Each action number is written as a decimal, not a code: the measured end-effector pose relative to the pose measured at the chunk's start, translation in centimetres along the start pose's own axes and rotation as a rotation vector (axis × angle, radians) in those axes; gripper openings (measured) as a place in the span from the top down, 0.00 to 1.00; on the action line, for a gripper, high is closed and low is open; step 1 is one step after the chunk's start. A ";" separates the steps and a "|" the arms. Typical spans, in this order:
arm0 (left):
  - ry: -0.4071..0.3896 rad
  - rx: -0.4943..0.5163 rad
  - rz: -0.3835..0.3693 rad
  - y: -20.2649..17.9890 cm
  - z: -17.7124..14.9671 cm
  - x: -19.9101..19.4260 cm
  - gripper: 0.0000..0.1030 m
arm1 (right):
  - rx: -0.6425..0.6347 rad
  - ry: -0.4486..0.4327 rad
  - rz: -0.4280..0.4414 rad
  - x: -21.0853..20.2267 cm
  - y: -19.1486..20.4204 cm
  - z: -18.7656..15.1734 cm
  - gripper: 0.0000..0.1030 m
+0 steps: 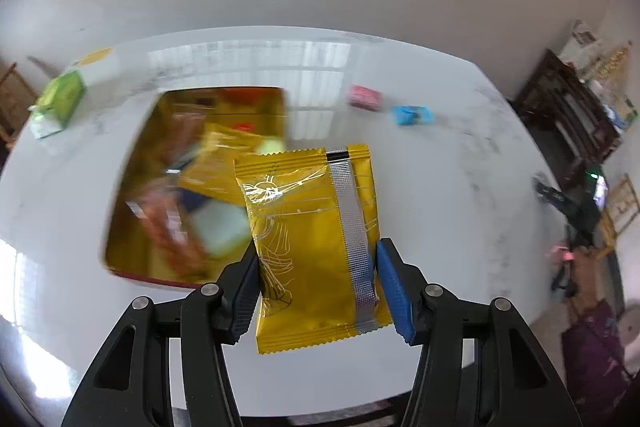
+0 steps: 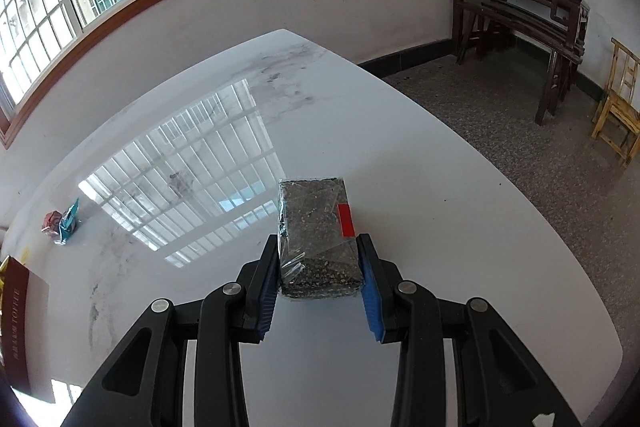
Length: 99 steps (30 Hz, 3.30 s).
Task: Organize snacks
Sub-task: 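Carry the yellow foil bag into the tin and open the left gripper while the right holds the grey packet, then carry the grey foil packet toward the tin with the right gripper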
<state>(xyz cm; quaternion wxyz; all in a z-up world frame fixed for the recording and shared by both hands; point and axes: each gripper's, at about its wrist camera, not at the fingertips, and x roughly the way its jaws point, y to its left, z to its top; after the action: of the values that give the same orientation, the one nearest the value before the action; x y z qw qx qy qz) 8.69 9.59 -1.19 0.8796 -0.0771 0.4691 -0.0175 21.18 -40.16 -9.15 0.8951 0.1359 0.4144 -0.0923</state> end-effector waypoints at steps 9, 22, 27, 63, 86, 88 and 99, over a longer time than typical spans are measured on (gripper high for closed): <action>0.000 -0.027 0.080 4.8 0.3 1.9 0.46 | -0.016 0.005 -0.011 0.1 0.1 -0.2 0.66; -0.030 0.045 0.117 4.1 1.0 4.5 0.46 | -0.023 0.006 -0.019 0.0 0.6 -0.2 0.66; -0.029 0.050 0.122 3.9 0.8 5.3 0.46 | -0.026 0.007 -0.020 0.0 0.6 -0.1 0.66; -0.050 0.127 0.221 2.8 -0.4 6.0 0.44 | -0.043 0.011 -0.019 0.0 0.6 -0.1 0.65; -0.081 0.150 0.279 2.9 -1.3 4.5 0.39 | -0.140 0.051 0.158 -2.1 6.9 -4.0 0.67; -0.080 0.145 0.280 3.0 -1.4 4.5 0.39 | -0.149 0.065 0.192 -2.3 8.0 -4.5 0.67; -0.080 0.124 0.276 4.1 -1.8 4.0 0.38 | -0.300 0.083 0.354 -5.2 17.6 -7.1 0.67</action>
<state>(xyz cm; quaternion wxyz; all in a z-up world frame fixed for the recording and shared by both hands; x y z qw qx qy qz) 9.30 13.02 -6.08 0.8947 0.0421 0.4379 0.0778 17.66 -20.93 -6.65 0.8896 0.0759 0.4298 0.1345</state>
